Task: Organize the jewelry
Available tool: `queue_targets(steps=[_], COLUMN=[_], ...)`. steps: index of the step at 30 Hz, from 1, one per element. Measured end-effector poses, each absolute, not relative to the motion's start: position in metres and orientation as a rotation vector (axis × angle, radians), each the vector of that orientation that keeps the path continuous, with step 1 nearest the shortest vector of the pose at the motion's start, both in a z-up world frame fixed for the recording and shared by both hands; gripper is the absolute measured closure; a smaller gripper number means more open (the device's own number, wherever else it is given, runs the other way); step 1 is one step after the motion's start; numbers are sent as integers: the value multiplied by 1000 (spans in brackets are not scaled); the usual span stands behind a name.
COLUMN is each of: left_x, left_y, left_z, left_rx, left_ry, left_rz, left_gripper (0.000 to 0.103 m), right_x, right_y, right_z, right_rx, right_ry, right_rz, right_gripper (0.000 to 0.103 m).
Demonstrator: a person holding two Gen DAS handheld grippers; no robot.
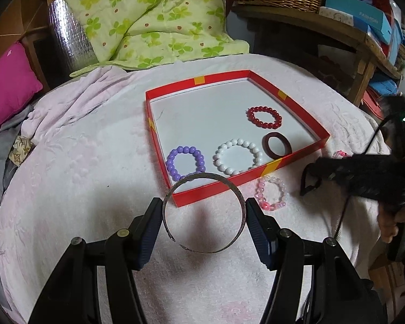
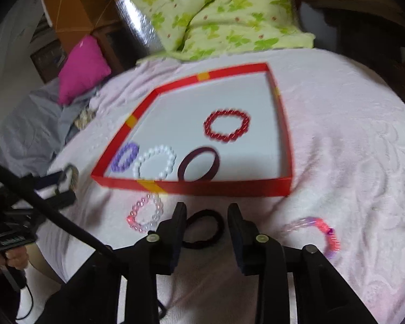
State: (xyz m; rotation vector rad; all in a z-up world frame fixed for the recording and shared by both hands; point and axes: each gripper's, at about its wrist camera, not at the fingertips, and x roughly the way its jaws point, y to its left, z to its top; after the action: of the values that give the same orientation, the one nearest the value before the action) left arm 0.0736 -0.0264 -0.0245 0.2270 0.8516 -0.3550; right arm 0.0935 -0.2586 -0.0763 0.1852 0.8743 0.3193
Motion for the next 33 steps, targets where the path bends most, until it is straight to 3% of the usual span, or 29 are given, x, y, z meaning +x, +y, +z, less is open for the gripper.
queue_targets(steps=[4,7,22,26,28,30,31,33], left_x=[72,72,78,76,77,77,76,74], left_y=[-27,-28,-22,-20,-21,-23,-24,-27], left_z=[-26,-28,-13,-17,-22,-26,-27,-27], left_rx=[224,219,198,194,188,183,183,191], left_ry=[857,868,849,855,871,886,890,888], left_rz=[-360,-363,-347,-350,-350,-353,-356,-368], left_gripper=[40,40,40,40,40,40,40,40], right_x=[90,85,64,66,64,62,62,62], right_y=[-247,-248,-250,-258,-263,-265,-264,-261], right_z=[-86,-87,-24,-28,-36,-44,-47,-53], right_rx=[96,77,165,140,137,144,156,193], right_ry=[888,891,727,762,794,815,822,847], right_rz=[302,283,332,327,323,328,330,341], right_gripper=[69,94,95,95,87,68,52,47])
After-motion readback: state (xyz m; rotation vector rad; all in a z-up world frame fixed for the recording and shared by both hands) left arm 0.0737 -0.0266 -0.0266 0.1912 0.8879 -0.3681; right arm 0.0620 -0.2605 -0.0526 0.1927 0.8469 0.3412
